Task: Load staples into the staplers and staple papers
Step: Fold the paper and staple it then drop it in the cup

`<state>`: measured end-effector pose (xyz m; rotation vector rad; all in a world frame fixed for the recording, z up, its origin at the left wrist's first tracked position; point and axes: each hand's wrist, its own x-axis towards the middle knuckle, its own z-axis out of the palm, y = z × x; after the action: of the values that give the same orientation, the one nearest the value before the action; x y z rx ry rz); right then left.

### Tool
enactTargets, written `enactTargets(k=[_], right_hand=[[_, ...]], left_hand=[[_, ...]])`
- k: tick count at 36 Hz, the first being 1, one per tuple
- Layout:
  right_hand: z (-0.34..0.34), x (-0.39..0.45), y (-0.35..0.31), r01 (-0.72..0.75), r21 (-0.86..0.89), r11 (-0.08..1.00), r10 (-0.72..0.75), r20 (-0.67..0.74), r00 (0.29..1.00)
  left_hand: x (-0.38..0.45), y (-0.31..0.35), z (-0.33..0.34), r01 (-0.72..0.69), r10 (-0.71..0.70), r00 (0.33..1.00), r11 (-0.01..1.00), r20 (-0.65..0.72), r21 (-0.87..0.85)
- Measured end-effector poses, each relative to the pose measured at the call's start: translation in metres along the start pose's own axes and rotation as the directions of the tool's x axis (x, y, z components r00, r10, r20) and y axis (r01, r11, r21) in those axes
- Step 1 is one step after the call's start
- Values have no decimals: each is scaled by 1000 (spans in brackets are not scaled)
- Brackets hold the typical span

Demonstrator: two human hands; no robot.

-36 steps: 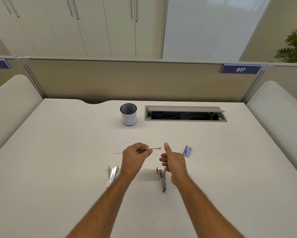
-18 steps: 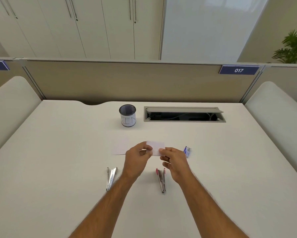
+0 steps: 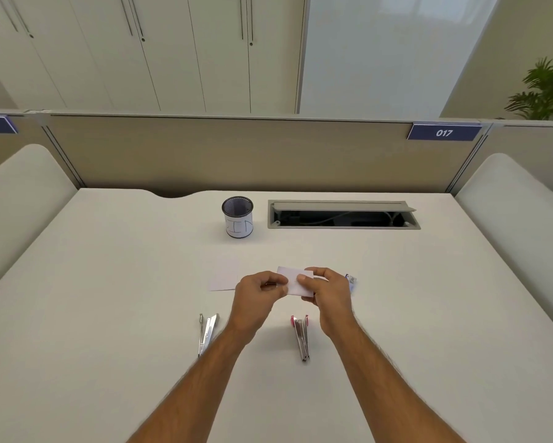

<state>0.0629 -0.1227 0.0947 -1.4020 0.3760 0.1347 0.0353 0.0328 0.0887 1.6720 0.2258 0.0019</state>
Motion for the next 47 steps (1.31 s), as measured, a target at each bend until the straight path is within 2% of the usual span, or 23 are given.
enactTargets(k=[6,11,14,18,26,30,38,40,43,47], right_hand=[[3,5,-2,-24,19,1000,24,4,1000],[8,11,-3,-80,42,996,74,118,990],[19,16,-5,-64,63,996,55,131,990],[36,24,-11,14,26,1000,-16,103,995],[70,49,-26,197,-224,954,-203,-2,979],[89,67,-33,329,-403,854,-372,-31,928],[136,103,-57,583,-576,573,-661,95,744],[148,116,-59,595,-631,498,-675,149,723],[163,137,-56,558,-743,369,-630,241,738],[177,163,-46,520,-841,148,-562,361,744]], left_hand=[[7,3,-2,29,-31,999,995,-19,-96],[19,10,-10,7,-33,993,974,-111,-227],[29,12,-17,-2,-37,988,968,-147,-253],[41,15,-25,-5,-37,983,972,-177,-235],[73,25,-40,22,-22,968,1000,-249,-1],[91,29,-53,59,-29,952,994,-305,89],[129,26,-79,93,-15,929,977,-370,193],[140,25,-85,88,-4,927,975,-376,206],[154,24,-90,81,13,925,970,-379,230],[170,18,-95,78,29,921,963,-388,257]])
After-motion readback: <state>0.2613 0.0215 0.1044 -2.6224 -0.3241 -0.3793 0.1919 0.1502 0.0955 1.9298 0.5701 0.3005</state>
